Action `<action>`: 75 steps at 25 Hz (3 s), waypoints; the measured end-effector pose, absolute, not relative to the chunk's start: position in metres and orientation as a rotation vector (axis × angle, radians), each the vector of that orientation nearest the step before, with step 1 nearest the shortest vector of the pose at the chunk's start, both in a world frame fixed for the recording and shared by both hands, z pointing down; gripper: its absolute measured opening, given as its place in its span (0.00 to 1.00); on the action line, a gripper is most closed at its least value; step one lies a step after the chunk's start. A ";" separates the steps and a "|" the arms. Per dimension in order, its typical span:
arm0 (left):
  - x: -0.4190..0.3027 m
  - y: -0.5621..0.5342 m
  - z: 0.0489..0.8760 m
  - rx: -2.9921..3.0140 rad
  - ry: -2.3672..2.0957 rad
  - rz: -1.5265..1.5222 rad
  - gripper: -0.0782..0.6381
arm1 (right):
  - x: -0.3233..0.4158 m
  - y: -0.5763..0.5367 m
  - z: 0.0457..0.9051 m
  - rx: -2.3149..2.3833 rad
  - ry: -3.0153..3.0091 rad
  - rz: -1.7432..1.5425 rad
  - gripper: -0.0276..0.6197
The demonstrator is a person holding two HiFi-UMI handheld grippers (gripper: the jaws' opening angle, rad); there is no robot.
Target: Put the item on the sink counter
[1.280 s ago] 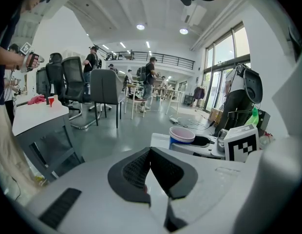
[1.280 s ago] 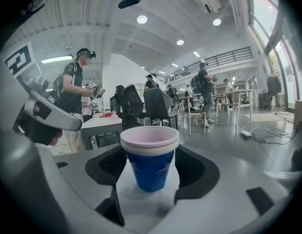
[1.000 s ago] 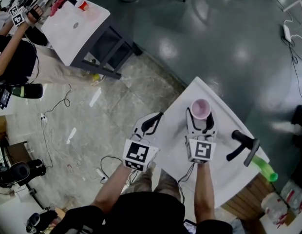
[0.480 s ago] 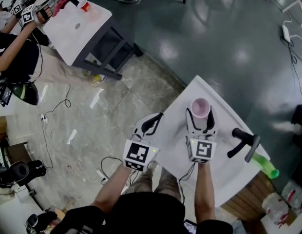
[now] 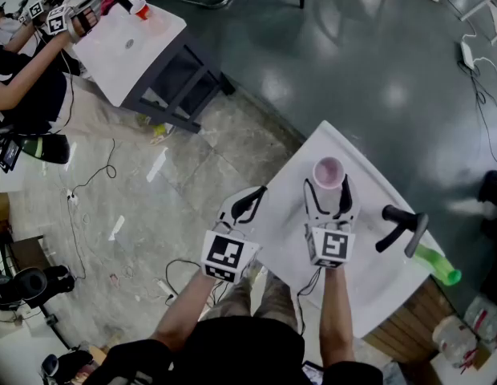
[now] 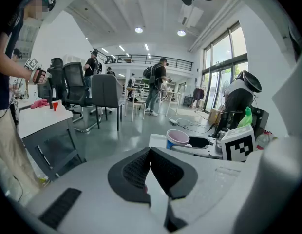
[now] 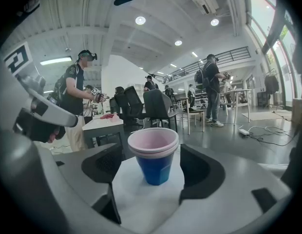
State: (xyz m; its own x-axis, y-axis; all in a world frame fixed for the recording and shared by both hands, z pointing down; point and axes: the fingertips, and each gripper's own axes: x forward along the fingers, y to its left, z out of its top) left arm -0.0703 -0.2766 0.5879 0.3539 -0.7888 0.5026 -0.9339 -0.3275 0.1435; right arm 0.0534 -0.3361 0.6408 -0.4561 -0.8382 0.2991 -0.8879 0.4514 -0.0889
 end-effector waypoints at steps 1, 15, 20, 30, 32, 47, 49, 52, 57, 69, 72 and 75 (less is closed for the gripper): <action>-0.070 -0.275 0.586 2.216 -1.507 0.483 0.11 | 0.054 -0.335 0.639 1.508 -2.483 0.343 0.60; -0.069 -0.254 0.558 2.263 -1.521 0.459 0.11 | 0.059 -0.312 0.612 1.543 -2.498 0.312 0.60; -0.070 -0.247 0.543 2.289 -1.523 0.447 0.11 | 0.057 -0.301 0.593 1.550 -2.499 0.308 0.60; -0.059 -0.221 0.508 2.356 -1.530 0.412 0.11 | 0.073 -0.267 0.555 1.615 -2.498 0.269 0.58; -0.057 -0.217 0.501 2.371 -1.530 0.402 0.11 | 0.078 -0.259 0.553 1.631 -2.482 0.279 0.58; -0.039 -0.175 0.443 2.497 -1.490 0.326 0.11 | 0.104 -0.195 0.495 1.744 -2.465 0.197 0.45; -0.038 -0.168 0.435 2.514 -1.478 0.319 0.11 | 0.107 -0.184 0.489 1.762 -2.458 0.184 0.44; -0.034 -0.158 0.424 2.541 -1.458 0.304 0.11 | 0.110 -0.171 0.469 1.799 -2.447 0.166 0.42; -0.032 -0.140 0.411 2.578 -1.436 0.288 0.11 | 0.120 -0.146 0.451 1.852 -2.397 0.142 0.37; -0.018 -0.090 0.388 2.670 -1.369 0.251 0.11 | 0.145 -0.077 0.424 1.966 -2.336 0.085 0.25; -0.014 -0.078 0.385 2.696 -1.347 0.236 0.11 | 0.149 -0.059 0.417 1.999 -2.321 0.068 0.23; -0.013 -0.066 0.383 2.720 -1.327 0.225 0.11 | 0.152 -0.041 0.414 2.030 -2.304 0.063 0.21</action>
State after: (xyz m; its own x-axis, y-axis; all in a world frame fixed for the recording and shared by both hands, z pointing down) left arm -0.0131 -0.0657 0.3829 0.6077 -0.7736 0.1794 -0.7895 -0.6130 0.0311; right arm 0.1519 -0.0411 0.4143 -0.1248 -0.9890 0.0794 -0.9919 0.1264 0.0156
